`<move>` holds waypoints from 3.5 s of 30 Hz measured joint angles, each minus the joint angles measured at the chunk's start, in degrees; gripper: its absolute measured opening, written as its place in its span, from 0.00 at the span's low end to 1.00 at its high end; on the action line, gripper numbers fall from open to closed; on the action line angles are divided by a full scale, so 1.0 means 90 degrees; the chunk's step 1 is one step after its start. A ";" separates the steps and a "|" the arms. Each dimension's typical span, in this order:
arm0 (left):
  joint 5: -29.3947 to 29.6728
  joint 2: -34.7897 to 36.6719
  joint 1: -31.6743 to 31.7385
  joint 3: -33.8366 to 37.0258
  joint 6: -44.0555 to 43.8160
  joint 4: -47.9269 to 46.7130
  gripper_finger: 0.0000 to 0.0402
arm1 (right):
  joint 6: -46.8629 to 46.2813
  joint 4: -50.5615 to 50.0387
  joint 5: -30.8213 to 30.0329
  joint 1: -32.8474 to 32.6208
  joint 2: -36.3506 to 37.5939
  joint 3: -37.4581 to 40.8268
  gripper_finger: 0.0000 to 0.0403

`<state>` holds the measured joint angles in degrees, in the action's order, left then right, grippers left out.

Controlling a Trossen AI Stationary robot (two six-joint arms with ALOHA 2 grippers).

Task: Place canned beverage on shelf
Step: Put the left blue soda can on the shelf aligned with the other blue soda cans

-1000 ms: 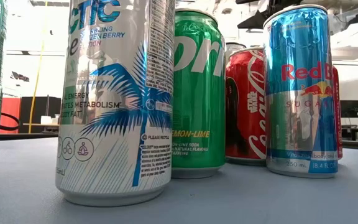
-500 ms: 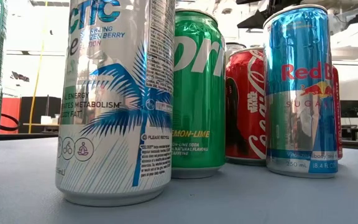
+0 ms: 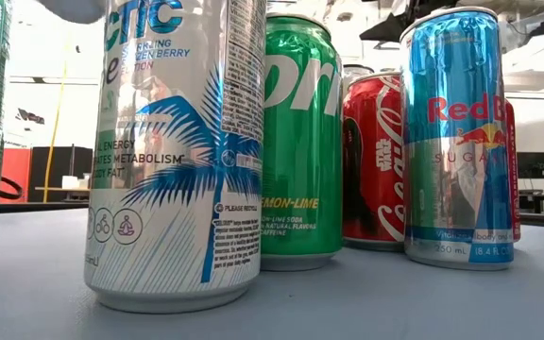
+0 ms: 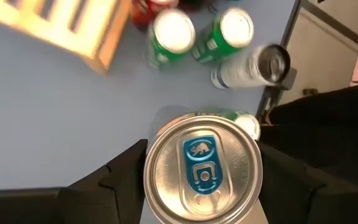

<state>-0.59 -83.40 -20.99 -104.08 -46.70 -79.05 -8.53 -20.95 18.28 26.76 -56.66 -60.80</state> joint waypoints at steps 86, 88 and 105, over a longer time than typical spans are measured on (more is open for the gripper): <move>-0.0188 -0.3138 0.5291 -0.3161 0.9675 0.0542 0.65 | -0.0005 0.0046 -0.0046 0.0753 0.0000 0.0000 0.90; -0.0188 -0.3139 0.5294 -0.3160 0.9730 0.0608 0.63 | -0.0002 0.0046 -0.0046 0.0753 -0.0002 0.0000 0.90; 0.0021 -0.3147 0.5221 -0.3243 0.9972 0.0664 0.62 | 0.0002 0.0046 -0.0046 0.0753 -0.0002 0.0000 0.90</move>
<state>-0.40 -111.72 26.00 -133.27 43.05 -73.08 -8.51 -20.53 17.87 33.54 -56.68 -60.80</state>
